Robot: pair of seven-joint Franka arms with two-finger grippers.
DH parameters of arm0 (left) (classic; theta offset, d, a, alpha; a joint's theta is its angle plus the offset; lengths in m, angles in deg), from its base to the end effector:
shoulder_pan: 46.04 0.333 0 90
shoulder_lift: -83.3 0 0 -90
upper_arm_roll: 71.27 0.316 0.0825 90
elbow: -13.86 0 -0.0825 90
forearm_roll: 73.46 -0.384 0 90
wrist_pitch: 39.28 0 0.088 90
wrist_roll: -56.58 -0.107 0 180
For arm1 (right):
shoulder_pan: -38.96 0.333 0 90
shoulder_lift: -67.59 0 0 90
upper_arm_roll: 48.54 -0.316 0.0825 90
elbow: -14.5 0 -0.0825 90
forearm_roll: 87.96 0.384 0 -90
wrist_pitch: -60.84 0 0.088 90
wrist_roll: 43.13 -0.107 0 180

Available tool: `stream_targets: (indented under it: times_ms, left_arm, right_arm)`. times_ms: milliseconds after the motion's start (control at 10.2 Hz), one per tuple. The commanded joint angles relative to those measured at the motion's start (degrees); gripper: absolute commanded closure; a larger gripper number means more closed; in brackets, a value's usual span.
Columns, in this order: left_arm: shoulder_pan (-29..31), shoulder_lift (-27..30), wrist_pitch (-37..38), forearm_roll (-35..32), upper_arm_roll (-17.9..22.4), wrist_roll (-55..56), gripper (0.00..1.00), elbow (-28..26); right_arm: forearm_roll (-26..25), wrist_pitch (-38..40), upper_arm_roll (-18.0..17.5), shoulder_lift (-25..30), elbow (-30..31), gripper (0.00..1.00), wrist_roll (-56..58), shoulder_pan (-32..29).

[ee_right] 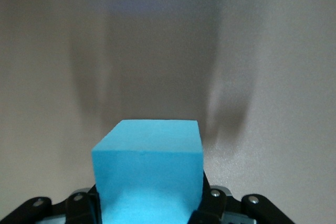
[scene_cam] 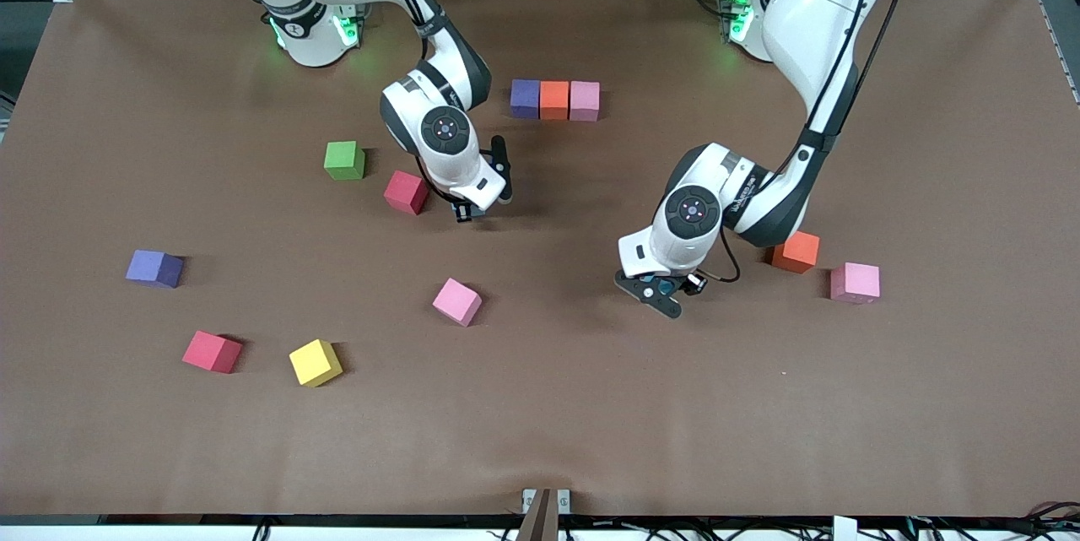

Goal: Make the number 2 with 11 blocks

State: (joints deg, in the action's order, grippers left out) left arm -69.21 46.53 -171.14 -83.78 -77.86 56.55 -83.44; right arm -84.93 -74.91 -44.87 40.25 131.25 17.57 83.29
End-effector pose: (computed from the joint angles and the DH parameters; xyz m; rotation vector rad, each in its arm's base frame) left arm 0.5897 -0.3241 0.2210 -2.9257 0.9386 0.0223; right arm 0.4411 0.3798 0.1951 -2.0096 -2.3665 0.2195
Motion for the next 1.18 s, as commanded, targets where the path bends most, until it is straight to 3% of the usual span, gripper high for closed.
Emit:
stream_targets:
  times_ms: [0, 392, 1079]
  left_arm:
    - [0.32, 4.84, 0.37, -1.63, 0.35, 1.09, 0.6, -0.87]
    - [1.98, 11.97, 11.16, -1.63, 0.35, 1.35, 0.6, -0.7]
    - [3.66, 16.2, 15.05, -1.37, 0.26, 0.91, 0.56, -0.26]
  right_arm:
    - [-0.4, 1.1, 0.89, 2.8, -0.3, 0.54, -0.48, 2.33]
    - [0.57, 0.75, 1.6, 4.22, -0.56, 0.52, -15.23, 8.14]
    - [0.66, 0.76, 1.68, 9.76, -1.0, 0.52, -58.33, 9.89]
